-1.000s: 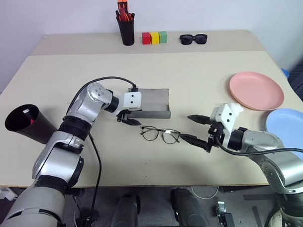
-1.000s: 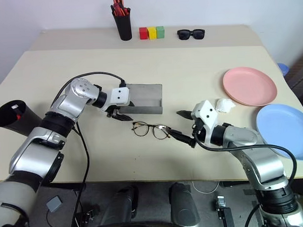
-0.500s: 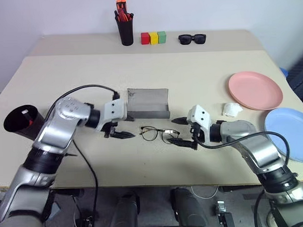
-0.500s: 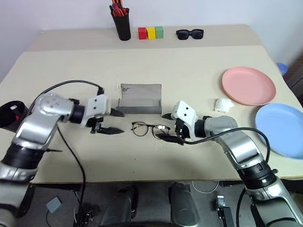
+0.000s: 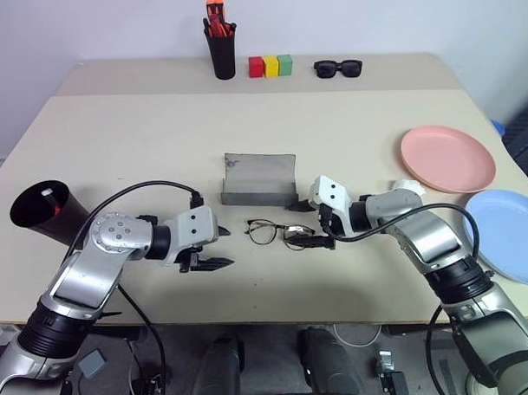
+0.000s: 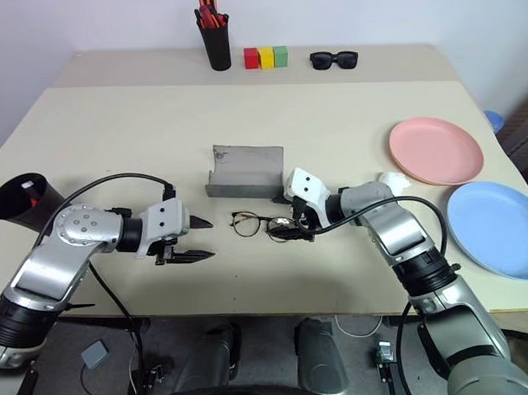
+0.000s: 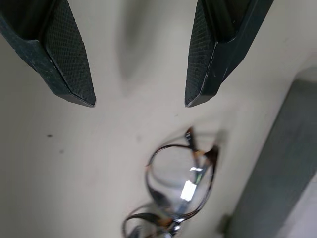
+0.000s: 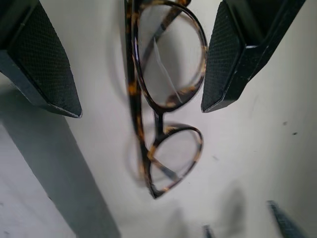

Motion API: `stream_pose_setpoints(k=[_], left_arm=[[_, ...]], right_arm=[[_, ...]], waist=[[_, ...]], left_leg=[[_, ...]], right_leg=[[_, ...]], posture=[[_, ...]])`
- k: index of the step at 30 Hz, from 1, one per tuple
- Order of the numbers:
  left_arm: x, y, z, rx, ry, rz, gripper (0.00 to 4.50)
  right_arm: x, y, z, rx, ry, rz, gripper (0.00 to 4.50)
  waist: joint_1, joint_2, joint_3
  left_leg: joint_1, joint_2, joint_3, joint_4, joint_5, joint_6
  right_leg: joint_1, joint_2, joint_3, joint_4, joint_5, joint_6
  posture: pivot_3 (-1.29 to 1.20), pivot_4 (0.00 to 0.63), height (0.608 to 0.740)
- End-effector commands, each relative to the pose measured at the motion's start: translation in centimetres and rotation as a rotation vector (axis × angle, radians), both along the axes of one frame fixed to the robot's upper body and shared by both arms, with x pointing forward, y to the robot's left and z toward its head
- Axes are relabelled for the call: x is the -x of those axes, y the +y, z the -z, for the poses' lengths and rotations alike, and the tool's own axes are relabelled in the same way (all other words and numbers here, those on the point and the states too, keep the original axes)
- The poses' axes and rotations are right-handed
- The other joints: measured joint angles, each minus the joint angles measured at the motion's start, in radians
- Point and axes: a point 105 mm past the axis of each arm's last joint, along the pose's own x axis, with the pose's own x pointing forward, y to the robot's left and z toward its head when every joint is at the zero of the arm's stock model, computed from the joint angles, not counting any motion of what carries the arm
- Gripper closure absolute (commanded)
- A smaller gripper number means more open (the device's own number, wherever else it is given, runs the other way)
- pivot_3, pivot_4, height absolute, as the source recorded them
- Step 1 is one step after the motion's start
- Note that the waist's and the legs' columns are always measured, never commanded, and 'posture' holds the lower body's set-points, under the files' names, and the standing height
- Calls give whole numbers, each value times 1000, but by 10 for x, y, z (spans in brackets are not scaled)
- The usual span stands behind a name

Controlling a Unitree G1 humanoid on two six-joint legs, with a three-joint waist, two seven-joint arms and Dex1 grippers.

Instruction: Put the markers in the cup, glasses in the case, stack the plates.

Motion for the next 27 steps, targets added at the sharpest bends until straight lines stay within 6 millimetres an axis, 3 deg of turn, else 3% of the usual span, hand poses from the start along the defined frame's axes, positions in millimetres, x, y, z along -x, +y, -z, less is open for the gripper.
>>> stream_pose_setpoints(k=[1, 9, 21, 27], left_arm=[[2, -6, -2, 10, -21, 12, 1610], [4, -4, 6, -6, -16, 3, 1610], [7, -1, 22, -6, 9, -34, 1610], [7, -2, 23, 2, 12, -44, 1610]], right_arm=[[3, -2, -8, 16, 12, -36, 578], [7, -1, -9, 36, 52, -59, 578], [7, 17, -21, 69, 94, -122, 578], [9, 21, -17, 80, 106, -141, 578]], waist=[[-2, 0, 0], [-3, 0, 0], [-2, 0, 0], [-2, 0, 0]], left_leg=[[0, 0, 0, 0, 0, 0], [0, 0, 0, 0, 0, 0], [0, 0, 0, 0, 0, 0], [0, 0, 0, 0, 0, 0]], right_leg=[[0, 0, 0, 0, 0, 0], [0, 0, 0, 0, 0, 0], [0, 0, 0, 0, 0, 0], [0, 0, 0, 0, 0, 0]], posture=[[0, 150, 740], [0, 150, 740], [0, 150, 740], [0, 150, 740]])
